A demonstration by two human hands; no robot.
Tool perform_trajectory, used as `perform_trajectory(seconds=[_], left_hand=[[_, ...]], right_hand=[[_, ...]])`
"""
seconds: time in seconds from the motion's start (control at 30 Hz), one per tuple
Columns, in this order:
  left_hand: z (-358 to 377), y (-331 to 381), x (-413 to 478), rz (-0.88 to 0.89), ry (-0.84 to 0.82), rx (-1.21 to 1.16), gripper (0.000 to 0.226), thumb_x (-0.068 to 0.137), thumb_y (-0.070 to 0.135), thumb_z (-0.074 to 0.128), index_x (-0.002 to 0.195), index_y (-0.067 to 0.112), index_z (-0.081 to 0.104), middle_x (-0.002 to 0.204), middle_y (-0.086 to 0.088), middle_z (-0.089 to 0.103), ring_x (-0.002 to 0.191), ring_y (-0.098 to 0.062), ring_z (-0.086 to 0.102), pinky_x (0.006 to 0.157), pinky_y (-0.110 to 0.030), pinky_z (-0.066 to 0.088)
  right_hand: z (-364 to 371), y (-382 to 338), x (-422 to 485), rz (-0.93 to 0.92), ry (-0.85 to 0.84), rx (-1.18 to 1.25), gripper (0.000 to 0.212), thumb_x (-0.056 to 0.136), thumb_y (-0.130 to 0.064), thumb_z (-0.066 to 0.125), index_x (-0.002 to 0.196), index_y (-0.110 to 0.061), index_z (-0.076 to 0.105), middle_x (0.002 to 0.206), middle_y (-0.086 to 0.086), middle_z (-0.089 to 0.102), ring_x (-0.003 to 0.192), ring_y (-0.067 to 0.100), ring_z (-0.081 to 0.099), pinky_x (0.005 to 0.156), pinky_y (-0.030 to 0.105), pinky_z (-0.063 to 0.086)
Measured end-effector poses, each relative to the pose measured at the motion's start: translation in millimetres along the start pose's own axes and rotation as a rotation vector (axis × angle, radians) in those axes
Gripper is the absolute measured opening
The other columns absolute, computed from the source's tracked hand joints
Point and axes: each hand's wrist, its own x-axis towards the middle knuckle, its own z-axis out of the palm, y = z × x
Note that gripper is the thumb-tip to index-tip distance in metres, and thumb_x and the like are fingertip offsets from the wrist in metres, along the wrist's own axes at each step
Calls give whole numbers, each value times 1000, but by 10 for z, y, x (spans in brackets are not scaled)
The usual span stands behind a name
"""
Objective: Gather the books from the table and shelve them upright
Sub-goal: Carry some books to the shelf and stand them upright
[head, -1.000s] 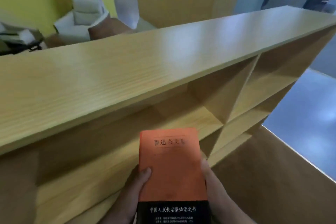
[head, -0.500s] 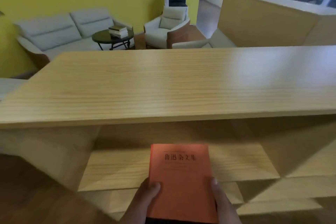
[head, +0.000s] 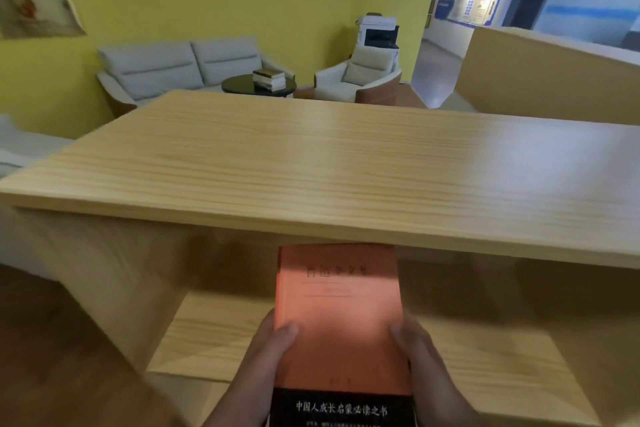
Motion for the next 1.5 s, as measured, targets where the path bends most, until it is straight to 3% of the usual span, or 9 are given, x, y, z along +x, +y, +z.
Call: perform_trajectory(seconds=[0.13,0.3,0.43,0.57,0.93,1.1,1.27,1.4,1.5], left_hand=[[173,11,188,136,54,54,70,60,42,92,113,4,64,71,5,55,80,-24,62,59,-18,53],[288,-184,270,207,17,-71,15,91,7,66,103,16,63,60,3,72,54,-6,70,43,-13,48],[298,-311,403,437,-82,-93,64,51,47,80,108,21,66,91,-3,79,79,-19,77,60,-29,56],[294,-430,613,655,-75,-30,108,23,72,87,111,13,63,93,-6,78,78,-16,75,58,-24,56],[228,-817,898,926,-35,34,102,53,66,85,130,6,54,122,-25,66,113,-47,62,94,-64,50],[177,-834,912,912,-59,146,96,57,72,80,131,16,54,123,-19,66,114,-41,64,94,-65,50],[125,-870,714,806,23,343,108,38,93,67,130,39,50,120,15,70,117,-20,65,90,-38,56],[127,-1039,507,764,374,560,119,52,66,84,150,45,19,143,25,33,135,-13,42,111,-46,41],[172,-1153,458,781,263,627,83,61,57,81,126,66,30,136,28,46,122,1,49,105,-34,44]], right_hand=[[-37,370,272,-81,-17,-141,77,42,-65,82,105,-20,77,106,14,77,98,31,74,89,47,55],[-308,541,716,-204,-164,-165,98,51,-66,81,132,-14,62,113,16,76,105,34,73,92,51,58],[-437,710,1000,-360,-187,-164,98,47,-79,81,123,-19,67,114,19,75,107,41,71,98,68,48],[-490,866,1238,-526,-213,-126,82,51,-77,82,114,-25,74,112,20,75,106,45,69,94,62,54],[-594,1252,1400,-900,-215,-341,91,82,-71,61,145,-7,47,137,12,62,128,34,58,105,66,42],[-633,1318,1407,-960,-214,-427,84,81,-68,53,153,-28,37,142,-3,57,132,19,54,106,57,45],[-634,1346,1416,-944,-277,-435,87,74,-88,48,150,-48,33,142,-10,57,133,13,54,108,52,45],[-605,1327,1372,-941,-279,-461,79,74,-88,48,145,-61,28,141,-17,57,132,8,55,108,45,46],[-580,1336,1375,-920,-294,-473,81,75,-83,52,148,-59,27,143,-14,56,133,11,54,108,51,46]])
